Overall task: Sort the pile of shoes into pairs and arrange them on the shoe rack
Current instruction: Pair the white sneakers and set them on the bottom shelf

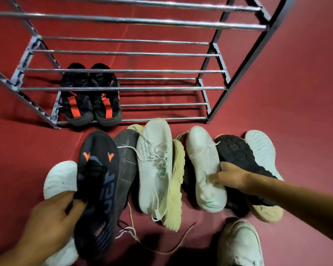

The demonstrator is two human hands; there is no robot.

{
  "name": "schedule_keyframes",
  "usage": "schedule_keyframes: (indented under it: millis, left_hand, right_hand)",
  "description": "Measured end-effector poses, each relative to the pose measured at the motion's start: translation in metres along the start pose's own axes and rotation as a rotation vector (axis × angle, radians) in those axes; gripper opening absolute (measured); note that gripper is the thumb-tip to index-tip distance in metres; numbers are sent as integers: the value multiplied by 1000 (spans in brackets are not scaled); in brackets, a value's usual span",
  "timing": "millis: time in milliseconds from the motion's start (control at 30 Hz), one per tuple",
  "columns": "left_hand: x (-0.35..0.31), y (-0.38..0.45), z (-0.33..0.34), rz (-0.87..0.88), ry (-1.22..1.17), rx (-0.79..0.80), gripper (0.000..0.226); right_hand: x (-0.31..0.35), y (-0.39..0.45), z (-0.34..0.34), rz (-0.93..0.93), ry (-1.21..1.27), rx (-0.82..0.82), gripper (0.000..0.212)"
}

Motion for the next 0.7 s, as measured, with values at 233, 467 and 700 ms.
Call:
schedule_keyframes:
  millis: [233,467,700]
  left_hand:
    - [43,15,17,-145,176,164,44]
    - [17,35,-10,-197,193,101,27]
    - [-62,25,-10,221,-50,-11,21]
  right_hand:
    - [11,-3,-1,32,-555,-83,43]
    - [8,-10,3,7,-537,-124,40]
    - [8,-37,16,-125,-216,-404,34]
Point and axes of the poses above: each hand's wrist, its own y-axis towards the middle knuckle, its own z-axis out of the palm, x = y × z, the point moved 3 cm from there along y, towards the middle knuckle, and after that the axes turned 1 degree about -z, right-handed, at the moved point
